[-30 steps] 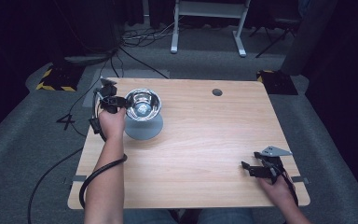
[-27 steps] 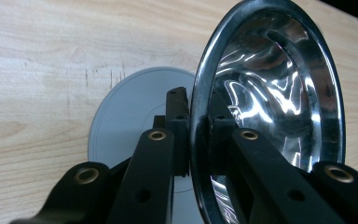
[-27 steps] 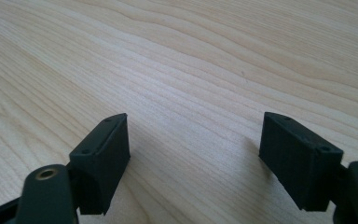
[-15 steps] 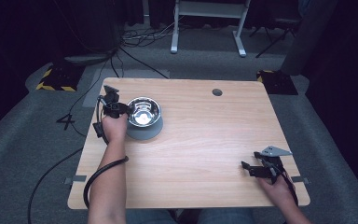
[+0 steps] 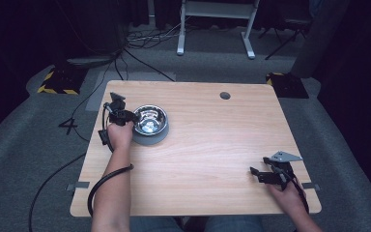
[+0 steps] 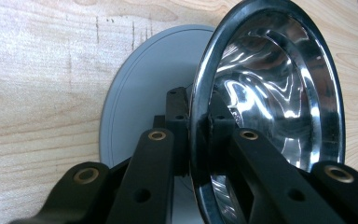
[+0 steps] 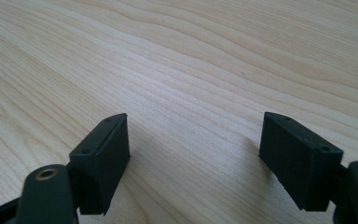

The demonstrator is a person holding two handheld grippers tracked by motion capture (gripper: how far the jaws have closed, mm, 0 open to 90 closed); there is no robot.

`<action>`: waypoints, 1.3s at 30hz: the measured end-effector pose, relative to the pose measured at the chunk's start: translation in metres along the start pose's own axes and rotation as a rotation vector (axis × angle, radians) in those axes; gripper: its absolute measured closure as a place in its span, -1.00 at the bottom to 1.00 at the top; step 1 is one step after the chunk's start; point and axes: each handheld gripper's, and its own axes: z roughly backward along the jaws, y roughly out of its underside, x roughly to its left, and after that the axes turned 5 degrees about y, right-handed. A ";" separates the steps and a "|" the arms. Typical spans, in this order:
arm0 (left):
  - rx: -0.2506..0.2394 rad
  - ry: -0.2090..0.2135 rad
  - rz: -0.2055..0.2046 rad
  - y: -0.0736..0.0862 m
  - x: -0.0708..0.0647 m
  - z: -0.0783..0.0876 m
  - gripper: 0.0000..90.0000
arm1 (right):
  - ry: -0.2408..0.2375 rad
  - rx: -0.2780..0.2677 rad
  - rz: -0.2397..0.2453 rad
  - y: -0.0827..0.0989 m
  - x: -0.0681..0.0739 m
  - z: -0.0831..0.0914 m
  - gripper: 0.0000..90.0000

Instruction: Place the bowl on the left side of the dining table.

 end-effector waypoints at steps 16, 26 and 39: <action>0.048 -0.019 0.015 0.004 -0.003 0.002 0.80 | 0.000 0.000 0.000 0.000 0.000 0.000 -0.46; 0.054 -0.077 0.017 0.014 -0.002 0.006 0.52 | 0.000 0.001 -0.002 0.000 0.000 0.000 -0.46; -0.048 -0.157 -0.060 0.016 -0.019 0.035 0.22 | 0.001 0.003 0.001 0.000 0.000 0.000 -0.46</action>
